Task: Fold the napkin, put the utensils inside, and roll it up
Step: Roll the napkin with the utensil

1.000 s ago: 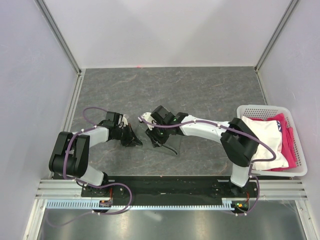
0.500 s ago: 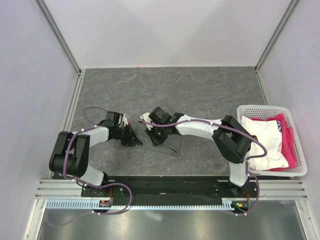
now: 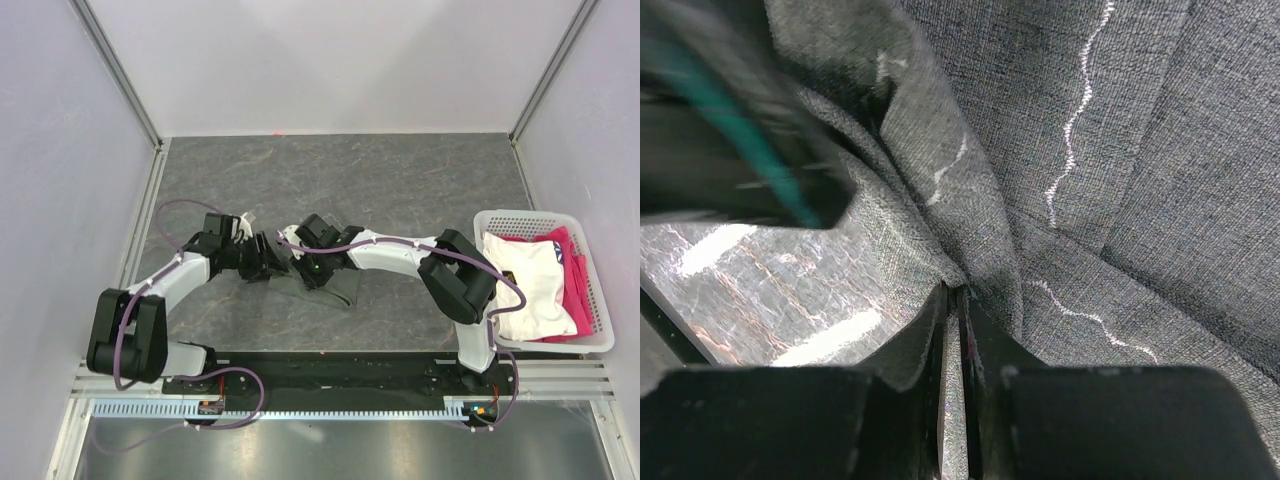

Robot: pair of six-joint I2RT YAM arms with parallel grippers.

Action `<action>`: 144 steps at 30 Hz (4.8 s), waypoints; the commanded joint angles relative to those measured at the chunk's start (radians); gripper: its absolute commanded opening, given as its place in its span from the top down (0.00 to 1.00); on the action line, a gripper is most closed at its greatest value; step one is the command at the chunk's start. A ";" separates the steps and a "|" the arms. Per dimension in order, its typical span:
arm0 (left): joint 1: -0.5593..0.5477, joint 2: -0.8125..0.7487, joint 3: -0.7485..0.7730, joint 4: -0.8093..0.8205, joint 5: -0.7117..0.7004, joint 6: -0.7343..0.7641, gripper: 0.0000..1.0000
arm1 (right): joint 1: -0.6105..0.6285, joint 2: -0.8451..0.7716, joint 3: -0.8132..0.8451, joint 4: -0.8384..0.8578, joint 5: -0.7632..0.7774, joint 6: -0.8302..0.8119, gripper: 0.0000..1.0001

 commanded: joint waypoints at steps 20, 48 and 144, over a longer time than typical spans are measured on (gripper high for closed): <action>0.000 -0.140 -0.132 0.093 -0.187 -0.039 0.04 | -0.018 0.074 0.012 0.007 -0.032 -0.020 0.84; -0.002 0.003 -0.156 0.225 -0.189 -0.022 0.51 | -0.024 0.110 0.030 -0.004 -0.061 -0.009 0.83; 0.026 -0.441 -0.343 0.266 -0.083 -0.126 0.27 | -0.075 0.297 0.157 -0.215 -0.547 -0.286 0.75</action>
